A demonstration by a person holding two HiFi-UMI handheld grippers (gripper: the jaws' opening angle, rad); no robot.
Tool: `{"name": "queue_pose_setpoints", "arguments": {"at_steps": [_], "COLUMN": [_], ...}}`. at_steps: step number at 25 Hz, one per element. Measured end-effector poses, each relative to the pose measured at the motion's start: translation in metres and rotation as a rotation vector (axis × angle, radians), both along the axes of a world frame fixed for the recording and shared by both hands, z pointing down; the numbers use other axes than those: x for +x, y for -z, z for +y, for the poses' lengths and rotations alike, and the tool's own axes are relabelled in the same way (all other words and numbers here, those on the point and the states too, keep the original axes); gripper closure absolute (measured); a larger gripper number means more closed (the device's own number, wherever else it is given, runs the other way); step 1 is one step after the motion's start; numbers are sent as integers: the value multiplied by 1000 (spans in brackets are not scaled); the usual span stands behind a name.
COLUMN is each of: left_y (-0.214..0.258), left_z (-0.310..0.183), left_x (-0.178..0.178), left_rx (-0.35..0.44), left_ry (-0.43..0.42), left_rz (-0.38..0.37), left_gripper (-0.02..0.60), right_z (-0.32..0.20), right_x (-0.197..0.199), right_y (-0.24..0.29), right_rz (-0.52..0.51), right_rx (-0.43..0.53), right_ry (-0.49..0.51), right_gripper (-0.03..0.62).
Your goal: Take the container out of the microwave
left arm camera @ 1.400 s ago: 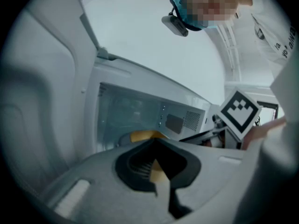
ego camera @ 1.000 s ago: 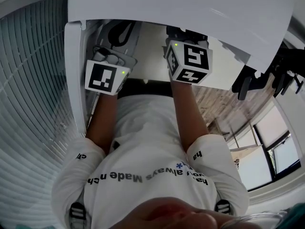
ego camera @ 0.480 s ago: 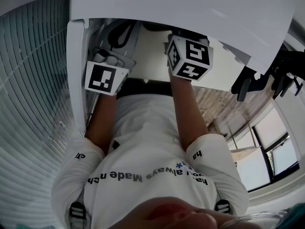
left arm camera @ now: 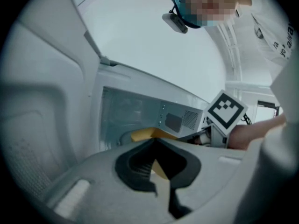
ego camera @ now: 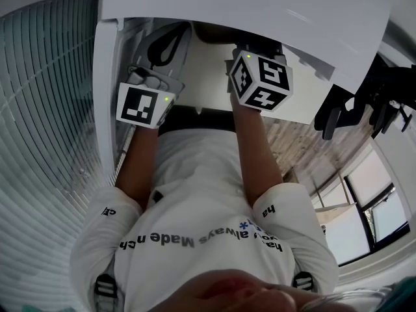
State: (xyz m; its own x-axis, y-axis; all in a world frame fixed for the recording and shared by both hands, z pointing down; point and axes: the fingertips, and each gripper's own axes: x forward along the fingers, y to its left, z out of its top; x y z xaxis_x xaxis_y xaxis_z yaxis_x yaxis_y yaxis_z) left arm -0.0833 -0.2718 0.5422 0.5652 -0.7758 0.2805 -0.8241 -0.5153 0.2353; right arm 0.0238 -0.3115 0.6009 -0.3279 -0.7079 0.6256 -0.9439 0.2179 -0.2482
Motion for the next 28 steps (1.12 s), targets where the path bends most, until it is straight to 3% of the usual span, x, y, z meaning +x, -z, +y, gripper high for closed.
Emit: {"name": "queue_pose_setpoints", "arguments": {"at_steps": [14,28], "left_y": [19,34], "left_z": [22,45], "left_x": [36,47], "left_rx": [26,33], "left_ry": [-34,-73], "left_rz": [1,2], "left_gripper": [578,578], "right_z": [39,79], "right_x": [34,49], "right_y": [15,28], "right_rz": [-27,-19], "right_rx": [-2,-8], "right_ry": [0,44], "right_gripper": [580,580]}}
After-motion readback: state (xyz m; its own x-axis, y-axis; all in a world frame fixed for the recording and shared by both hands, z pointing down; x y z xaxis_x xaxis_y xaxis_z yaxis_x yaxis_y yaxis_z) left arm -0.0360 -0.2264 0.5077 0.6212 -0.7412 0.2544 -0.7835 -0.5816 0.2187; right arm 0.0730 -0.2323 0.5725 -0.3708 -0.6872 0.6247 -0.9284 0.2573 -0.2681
